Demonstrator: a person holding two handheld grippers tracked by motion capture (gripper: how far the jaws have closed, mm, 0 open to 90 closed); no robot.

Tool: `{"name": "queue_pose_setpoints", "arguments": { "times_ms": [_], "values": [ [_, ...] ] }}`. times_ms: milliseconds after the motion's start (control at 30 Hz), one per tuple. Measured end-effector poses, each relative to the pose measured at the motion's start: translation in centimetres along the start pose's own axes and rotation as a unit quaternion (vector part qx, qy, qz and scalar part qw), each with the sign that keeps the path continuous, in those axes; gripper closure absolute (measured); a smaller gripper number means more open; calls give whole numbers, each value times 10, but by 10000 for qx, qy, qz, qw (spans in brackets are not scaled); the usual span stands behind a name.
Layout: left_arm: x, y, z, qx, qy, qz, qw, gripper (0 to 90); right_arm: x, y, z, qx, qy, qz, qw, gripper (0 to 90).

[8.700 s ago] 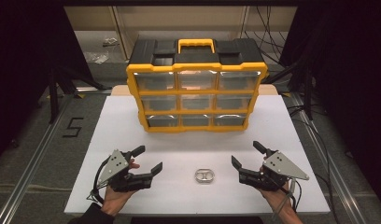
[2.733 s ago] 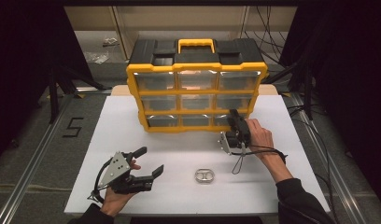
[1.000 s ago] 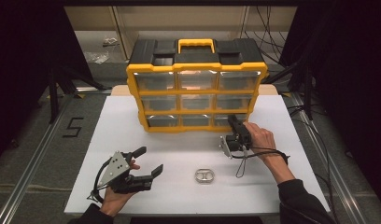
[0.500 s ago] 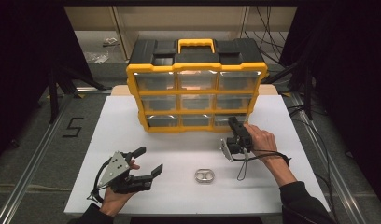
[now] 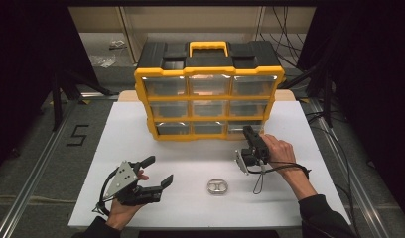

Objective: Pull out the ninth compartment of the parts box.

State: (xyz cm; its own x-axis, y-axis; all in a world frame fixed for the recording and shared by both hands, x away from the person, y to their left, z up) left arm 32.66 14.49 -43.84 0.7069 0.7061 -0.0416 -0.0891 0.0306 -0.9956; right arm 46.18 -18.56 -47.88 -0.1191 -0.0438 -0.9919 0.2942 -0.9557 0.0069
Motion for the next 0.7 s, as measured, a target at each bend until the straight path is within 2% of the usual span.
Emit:
{"name": "queue_pose_setpoints", "arguments": {
  "times_ms": [700],
  "values": [
    [0, -1, 1, -21, 1, -3, 10000, 173, 1, -3, 14, -54, 20, 70, 10000, 789]
  ]
}}
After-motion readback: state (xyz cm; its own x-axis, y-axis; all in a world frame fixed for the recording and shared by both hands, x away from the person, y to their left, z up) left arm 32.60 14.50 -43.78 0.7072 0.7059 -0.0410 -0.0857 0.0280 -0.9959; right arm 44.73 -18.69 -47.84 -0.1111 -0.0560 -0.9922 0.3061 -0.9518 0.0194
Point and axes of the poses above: each handheld gripper's, and its own axes: z roughly backward along the jaws, y roughly out of its underside, x roughly to its left, the point moved 4 cm from there along -z, roughly forward along the jaws, and after that the axes turned 5 degrees about -x, right-handed, at the moved point
